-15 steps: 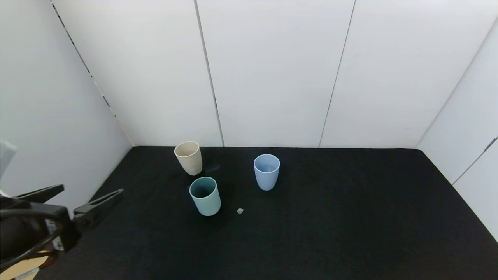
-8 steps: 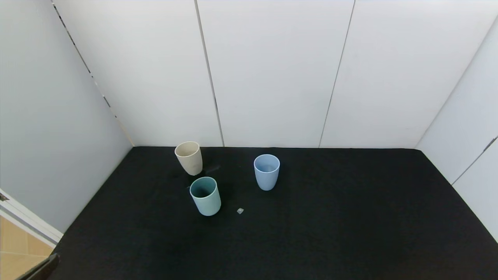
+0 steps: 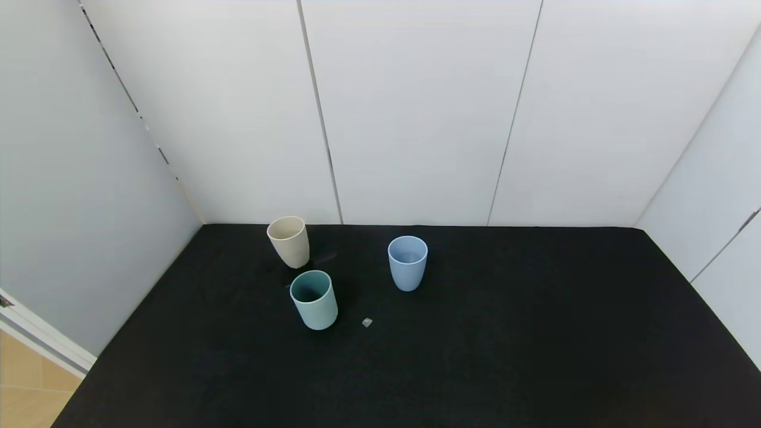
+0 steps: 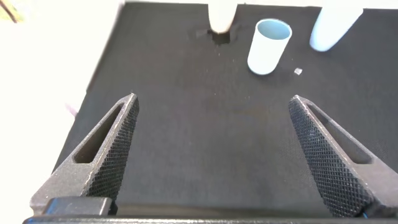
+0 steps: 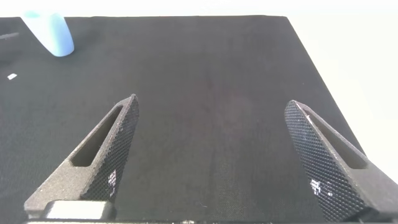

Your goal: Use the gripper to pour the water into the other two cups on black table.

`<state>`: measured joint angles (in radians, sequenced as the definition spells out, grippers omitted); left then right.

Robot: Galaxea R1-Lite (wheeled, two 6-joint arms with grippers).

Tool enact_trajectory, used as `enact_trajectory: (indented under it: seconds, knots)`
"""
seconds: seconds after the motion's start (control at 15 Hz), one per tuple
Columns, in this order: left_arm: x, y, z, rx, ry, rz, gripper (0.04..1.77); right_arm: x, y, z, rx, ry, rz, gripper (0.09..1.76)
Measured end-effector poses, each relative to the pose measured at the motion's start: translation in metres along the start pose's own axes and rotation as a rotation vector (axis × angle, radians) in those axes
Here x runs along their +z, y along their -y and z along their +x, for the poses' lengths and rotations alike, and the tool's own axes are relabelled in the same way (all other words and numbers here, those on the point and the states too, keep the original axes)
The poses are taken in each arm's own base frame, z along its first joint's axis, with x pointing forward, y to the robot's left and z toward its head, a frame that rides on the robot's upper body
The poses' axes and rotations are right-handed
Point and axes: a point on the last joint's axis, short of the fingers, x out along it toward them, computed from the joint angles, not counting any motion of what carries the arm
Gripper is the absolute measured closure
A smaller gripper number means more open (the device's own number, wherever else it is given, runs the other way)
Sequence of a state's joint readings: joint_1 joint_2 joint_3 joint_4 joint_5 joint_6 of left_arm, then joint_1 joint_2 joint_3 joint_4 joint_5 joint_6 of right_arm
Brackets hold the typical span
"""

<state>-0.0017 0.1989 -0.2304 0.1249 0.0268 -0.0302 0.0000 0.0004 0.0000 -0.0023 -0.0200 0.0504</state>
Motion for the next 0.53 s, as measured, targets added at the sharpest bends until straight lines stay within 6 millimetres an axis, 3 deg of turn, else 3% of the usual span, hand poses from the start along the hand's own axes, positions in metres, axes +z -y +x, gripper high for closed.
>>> enact_trajectory:
  seconds: [0.2,0.53]
  knots:
    - [-0.021,-0.001,-0.007,0.004,0.064,0.046,0.09,0.0,0.0,0.0,0.0,0.0,0.0,0.14]
    - [-0.046,-0.001,-0.001,-0.019,0.123,0.101,0.09,0.0,0.0,0.0,0.0,0.0,0.0,0.14]
